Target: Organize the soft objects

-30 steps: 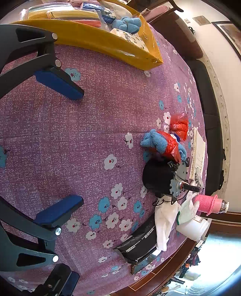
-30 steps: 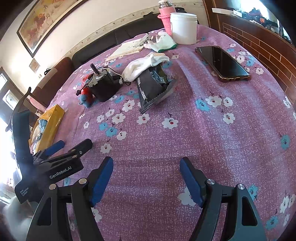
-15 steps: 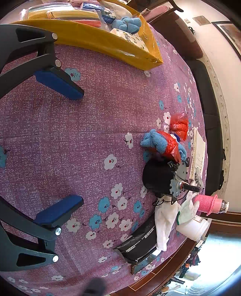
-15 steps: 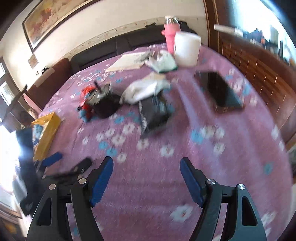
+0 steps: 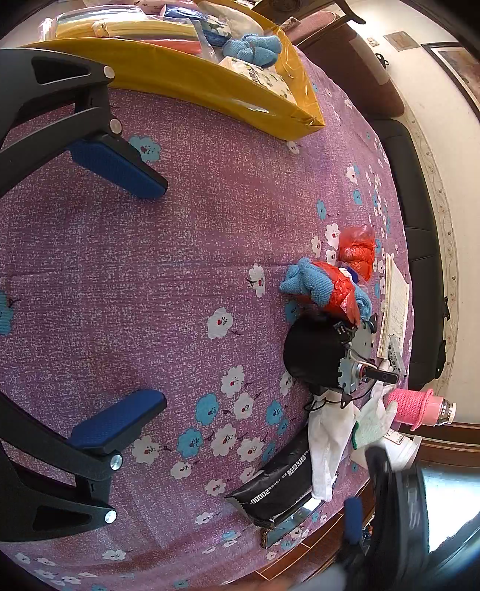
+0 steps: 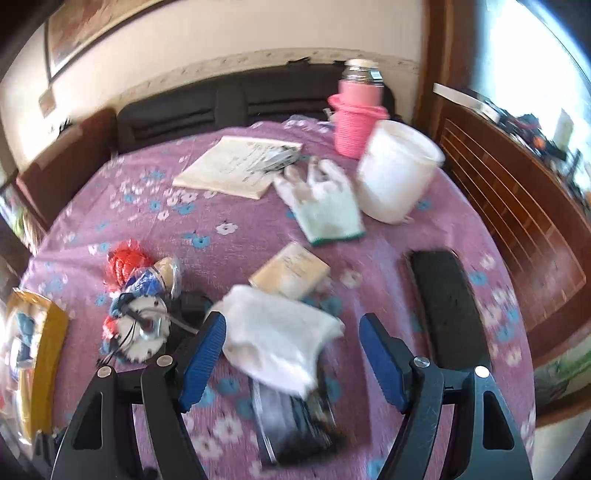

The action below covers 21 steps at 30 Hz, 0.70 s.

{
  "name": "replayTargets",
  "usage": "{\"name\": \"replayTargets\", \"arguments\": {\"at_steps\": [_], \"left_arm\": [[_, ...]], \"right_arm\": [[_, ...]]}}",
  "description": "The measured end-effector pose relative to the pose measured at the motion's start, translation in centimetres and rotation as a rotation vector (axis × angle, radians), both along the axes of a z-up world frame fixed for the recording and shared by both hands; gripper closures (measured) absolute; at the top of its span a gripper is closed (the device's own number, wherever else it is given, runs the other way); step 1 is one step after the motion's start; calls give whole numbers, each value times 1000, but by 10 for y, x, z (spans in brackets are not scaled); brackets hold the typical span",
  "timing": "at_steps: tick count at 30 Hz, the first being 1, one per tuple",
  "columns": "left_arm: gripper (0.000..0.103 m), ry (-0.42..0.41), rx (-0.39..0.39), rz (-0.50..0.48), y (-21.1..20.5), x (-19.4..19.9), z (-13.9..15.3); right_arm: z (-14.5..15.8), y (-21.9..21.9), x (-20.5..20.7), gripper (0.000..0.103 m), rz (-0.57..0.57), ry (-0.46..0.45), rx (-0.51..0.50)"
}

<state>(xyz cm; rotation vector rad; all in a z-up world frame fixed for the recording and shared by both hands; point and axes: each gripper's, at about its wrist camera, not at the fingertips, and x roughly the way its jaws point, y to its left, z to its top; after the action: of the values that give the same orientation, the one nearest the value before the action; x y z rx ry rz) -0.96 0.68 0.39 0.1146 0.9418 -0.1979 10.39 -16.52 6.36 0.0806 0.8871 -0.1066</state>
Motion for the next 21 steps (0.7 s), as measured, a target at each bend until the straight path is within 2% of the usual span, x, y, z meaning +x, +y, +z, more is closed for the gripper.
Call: {"name": "replayTargets", "arguments": {"at_steps": [6,7,8,9,12,21], "left_arm": [[0,0,0,0,0,0,0],[0,0,0,0,0,0,0],[0,0,0,0,0,0,0],[0,0,0,0,0,0,0],[0,-1,1,1,-1,-2,0],[0,-1,1,4,-1,0,1]], "right_arm": [[-35,26,42,25,81,119,-143],[-41,27,45,37,90,137,-147],[-42,24,45,50,95,128,-102],[-42,23,43,76,92,133,-85],[-35,18,27,86,101,112,-51],[7,-6,-52,86,118,7,106]]}}
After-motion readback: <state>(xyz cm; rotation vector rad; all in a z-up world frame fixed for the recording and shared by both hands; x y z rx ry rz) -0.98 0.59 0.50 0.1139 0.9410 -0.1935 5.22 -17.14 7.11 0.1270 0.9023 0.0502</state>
